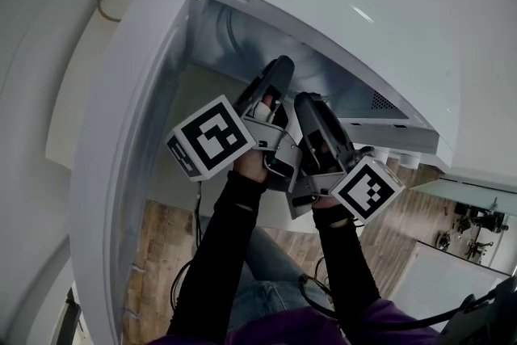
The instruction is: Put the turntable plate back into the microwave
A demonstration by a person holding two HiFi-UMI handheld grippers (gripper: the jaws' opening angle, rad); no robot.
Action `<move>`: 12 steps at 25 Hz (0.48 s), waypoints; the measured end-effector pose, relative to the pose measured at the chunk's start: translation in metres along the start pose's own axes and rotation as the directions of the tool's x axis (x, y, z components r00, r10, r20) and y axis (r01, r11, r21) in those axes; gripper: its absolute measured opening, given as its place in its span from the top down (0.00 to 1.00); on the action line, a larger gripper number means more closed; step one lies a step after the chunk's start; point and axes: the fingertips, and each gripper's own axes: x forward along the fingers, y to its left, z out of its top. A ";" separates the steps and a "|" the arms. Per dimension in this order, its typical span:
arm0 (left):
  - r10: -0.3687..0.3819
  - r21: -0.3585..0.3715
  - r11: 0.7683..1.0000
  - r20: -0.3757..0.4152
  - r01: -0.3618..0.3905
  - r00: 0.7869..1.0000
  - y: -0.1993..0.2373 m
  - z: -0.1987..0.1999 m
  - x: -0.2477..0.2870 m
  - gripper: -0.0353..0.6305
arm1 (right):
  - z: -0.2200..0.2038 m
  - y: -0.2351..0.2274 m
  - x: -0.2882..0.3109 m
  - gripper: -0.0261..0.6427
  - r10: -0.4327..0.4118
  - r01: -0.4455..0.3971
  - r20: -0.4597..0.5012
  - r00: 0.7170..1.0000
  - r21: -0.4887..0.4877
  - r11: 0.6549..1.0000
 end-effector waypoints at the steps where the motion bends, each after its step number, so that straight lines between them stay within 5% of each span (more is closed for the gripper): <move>1: 0.009 0.015 1.000 0.005 -0.009 1.000 0.001 -0.001 -0.004 0.79 | -0.002 -0.002 0.000 0.72 -0.004 0.004 -0.007 1.000 0.004 1.000; 6: 0.037 0.024 0.999 0.078 -0.039 0.996 0.005 -0.003 -0.028 0.76 | -0.007 -0.004 0.002 0.72 -0.008 0.008 -0.030 1.000 0.005 1.000; 12: 0.145 0.200 0.967 0.068 -0.156 0.987 0.010 -0.008 -0.046 0.86 | -0.015 -0.014 0.002 0.72 -0.035 0.035 -0.060 0.998 -0.001 0.999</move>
